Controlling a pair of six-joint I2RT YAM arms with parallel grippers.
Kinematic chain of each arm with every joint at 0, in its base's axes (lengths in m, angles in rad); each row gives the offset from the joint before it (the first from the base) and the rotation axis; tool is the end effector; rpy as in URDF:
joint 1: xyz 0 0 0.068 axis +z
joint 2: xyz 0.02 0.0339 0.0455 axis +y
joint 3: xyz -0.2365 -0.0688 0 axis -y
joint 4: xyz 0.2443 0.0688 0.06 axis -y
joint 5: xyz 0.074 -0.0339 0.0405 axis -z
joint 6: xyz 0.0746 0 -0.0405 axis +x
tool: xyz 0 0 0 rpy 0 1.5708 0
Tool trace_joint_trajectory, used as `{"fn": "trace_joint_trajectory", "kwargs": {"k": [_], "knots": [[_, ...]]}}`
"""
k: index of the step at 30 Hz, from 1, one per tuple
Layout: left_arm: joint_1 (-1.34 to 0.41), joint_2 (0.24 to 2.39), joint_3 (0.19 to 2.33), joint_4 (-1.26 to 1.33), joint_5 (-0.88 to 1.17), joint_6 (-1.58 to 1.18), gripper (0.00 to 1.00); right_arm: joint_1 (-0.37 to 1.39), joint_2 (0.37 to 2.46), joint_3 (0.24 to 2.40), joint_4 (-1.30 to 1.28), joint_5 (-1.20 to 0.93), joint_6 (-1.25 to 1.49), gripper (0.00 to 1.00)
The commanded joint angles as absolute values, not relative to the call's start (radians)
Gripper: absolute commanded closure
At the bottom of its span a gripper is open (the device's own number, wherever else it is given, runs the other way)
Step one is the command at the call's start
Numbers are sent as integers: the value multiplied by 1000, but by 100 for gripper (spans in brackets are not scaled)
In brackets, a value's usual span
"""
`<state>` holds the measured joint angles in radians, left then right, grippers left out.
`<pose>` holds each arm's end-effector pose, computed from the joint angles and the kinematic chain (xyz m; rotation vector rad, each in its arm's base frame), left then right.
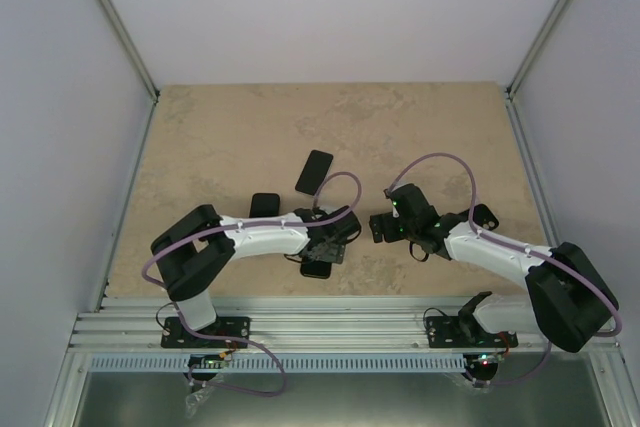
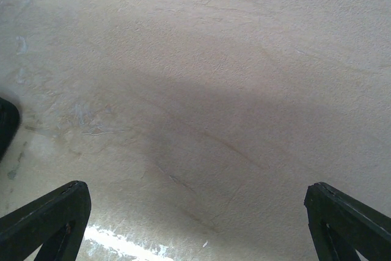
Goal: Put the phone into the phone case
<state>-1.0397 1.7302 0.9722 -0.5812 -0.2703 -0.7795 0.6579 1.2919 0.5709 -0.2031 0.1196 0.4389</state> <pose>0.1740 -0.2569 0.0806 0.3179 2.7696 -0.0232 0.2169 0.1564 0.1065 -0.2244 2.5026 0.3105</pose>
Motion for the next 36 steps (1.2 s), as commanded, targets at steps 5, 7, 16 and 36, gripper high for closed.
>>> {"fn": "trace_joint_trajectory", "kwargs": {"k": [5,7,16,36], "knots": [[-927,1685,958,-613,-342,-708,17,653,1300,580,-192,130,439,2],[-893,1685,957,-593,-328,-684,17,654,1299,580,-193,131,440,2],[-770,1714,976,-554,-298,-605,17,654,1303,580,-193,137,439,2],[-729,1766,1003,-543,-301,-578,10,654,1268,570,-183,142,443,2]]}}
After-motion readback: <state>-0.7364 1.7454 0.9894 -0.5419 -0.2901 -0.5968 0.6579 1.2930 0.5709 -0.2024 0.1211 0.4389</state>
